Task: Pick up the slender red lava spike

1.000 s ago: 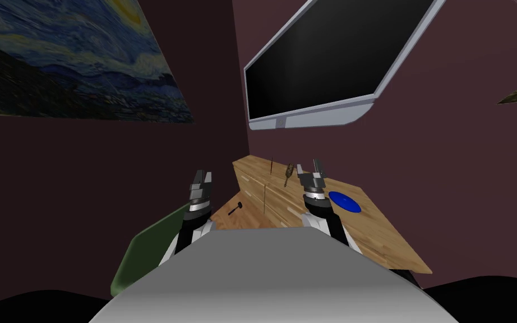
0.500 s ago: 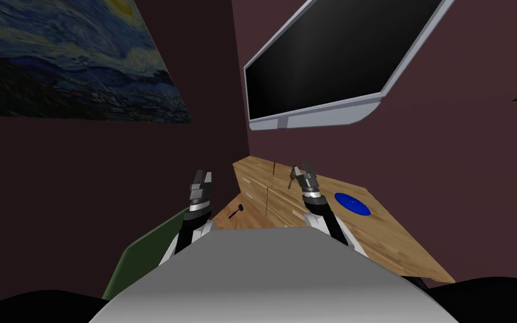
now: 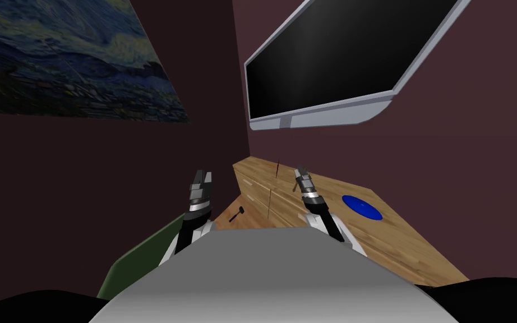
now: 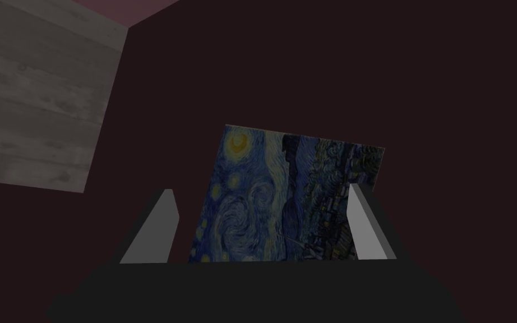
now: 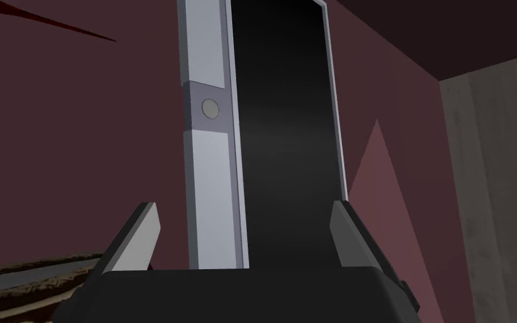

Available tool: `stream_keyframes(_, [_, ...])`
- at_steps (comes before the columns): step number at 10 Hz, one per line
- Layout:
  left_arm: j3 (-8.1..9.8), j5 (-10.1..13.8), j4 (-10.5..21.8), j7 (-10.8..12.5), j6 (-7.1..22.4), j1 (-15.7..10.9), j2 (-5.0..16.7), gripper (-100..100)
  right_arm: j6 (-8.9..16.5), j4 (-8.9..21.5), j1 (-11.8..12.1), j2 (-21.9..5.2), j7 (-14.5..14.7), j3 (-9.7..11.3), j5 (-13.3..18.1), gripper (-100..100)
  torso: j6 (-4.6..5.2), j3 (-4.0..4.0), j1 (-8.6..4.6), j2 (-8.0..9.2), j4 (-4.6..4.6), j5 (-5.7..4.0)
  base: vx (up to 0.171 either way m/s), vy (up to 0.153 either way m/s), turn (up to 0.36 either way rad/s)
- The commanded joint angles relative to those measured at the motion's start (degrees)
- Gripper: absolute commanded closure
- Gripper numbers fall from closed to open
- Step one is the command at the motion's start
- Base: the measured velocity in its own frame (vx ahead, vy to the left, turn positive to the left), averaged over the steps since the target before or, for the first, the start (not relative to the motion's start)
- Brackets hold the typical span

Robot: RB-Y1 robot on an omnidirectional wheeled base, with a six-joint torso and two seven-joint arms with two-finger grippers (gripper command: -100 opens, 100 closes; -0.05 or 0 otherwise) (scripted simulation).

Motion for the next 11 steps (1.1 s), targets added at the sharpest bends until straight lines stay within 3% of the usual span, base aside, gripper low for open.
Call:
stream_keyframes(1, [0.00,0.00,0.00,0.00,0.00,0.00,0.00,0,1.42,1.10,-0.77,-0.39,1.80,-0.83,1.88,-100,0.00,0.00,0.00,0.00,0.00,0.00,0.071,0.105,-0.050])
stream_keyframes(11, [0.00,0.00,0.00,0.00,0.00,0.00,0.00,0,6.74,11.48,-3.99,-4.57,13.60,-5.43,14.47,-100,0.00,-0.05,-0.01,-0.08,-0.02,0.01,0.083,0.104,-0.047])
